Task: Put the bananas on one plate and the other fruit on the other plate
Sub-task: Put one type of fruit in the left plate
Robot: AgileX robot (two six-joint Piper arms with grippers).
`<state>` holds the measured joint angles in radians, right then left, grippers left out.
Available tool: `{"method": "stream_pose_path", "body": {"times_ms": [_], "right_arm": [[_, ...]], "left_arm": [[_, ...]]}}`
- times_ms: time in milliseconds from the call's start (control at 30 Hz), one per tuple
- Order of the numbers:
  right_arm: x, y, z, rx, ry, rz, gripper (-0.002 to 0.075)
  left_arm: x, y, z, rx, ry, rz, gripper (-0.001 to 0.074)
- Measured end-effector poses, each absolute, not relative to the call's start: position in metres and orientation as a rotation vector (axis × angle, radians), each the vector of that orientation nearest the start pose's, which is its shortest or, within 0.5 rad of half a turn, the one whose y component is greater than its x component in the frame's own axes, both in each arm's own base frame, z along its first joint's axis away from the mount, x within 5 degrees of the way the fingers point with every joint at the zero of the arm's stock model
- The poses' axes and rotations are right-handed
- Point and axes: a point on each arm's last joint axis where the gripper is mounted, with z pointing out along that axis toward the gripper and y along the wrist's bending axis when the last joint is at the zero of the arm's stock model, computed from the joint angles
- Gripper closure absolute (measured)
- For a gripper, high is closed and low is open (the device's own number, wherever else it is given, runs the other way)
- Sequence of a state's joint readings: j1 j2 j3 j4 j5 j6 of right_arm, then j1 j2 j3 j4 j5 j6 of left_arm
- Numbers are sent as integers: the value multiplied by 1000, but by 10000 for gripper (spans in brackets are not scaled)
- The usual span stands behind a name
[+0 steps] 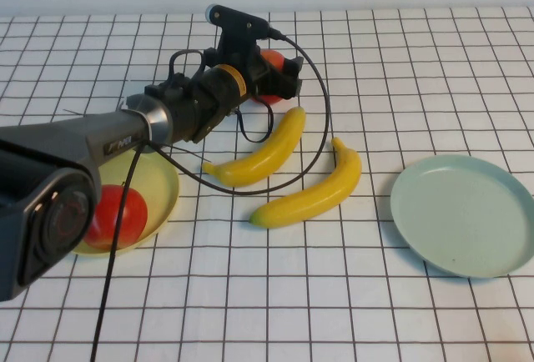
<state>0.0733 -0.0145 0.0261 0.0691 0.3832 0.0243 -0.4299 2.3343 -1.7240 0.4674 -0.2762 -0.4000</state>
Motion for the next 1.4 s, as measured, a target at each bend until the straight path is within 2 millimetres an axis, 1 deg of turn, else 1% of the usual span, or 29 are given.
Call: {"method": "stream_pose_path", "body": {"times_ms": [267,333,367,433,500,567,700,900,1033,1067,1133,1300,1400], "right_arm": [[52,6,171,-4,1880,135,743],[52,6,171,-4,1880,135,743],[52,6,171,-4,1880,135,743],[52,6,171,-4,1880,135,743],[52,6,171,-4,1880,135,743],[52,6,171,-4,1880,135,743],[52,6,171,-4,1880,135,743],[52,6,171,-4,1880,135,743],[52,6,171,-4,1880,135,743],[52,6,171,-4,1880,135,743],[52,6,171,-4,1880,135,743],[52,6,171,-4,1880,135,743],[52,6,171,-4,1880,135,743]], "left_arm": [[488,-228,167,540,1818,-338,66],[488,-227,167,526,1827,-349,77],[488,-227,167,519,1833,-356,99],[488,-228,167,506,1840,-375,170],[488,-228,169,488,1843,-395,263],[487,-228,170,486,1842,-404,325],[487,-229,173,488,1839,-407,363],[485,-226,179,511,1848,-370,371],[482,-222,193,548,1857,-299,372],[481,-220,199,547,1859,-282,372],[478,-217,214,541,1855,-251,372],[466,-204,265,496,1842,-159,373],[457,-198,285,453,1870,-103,373]]}}
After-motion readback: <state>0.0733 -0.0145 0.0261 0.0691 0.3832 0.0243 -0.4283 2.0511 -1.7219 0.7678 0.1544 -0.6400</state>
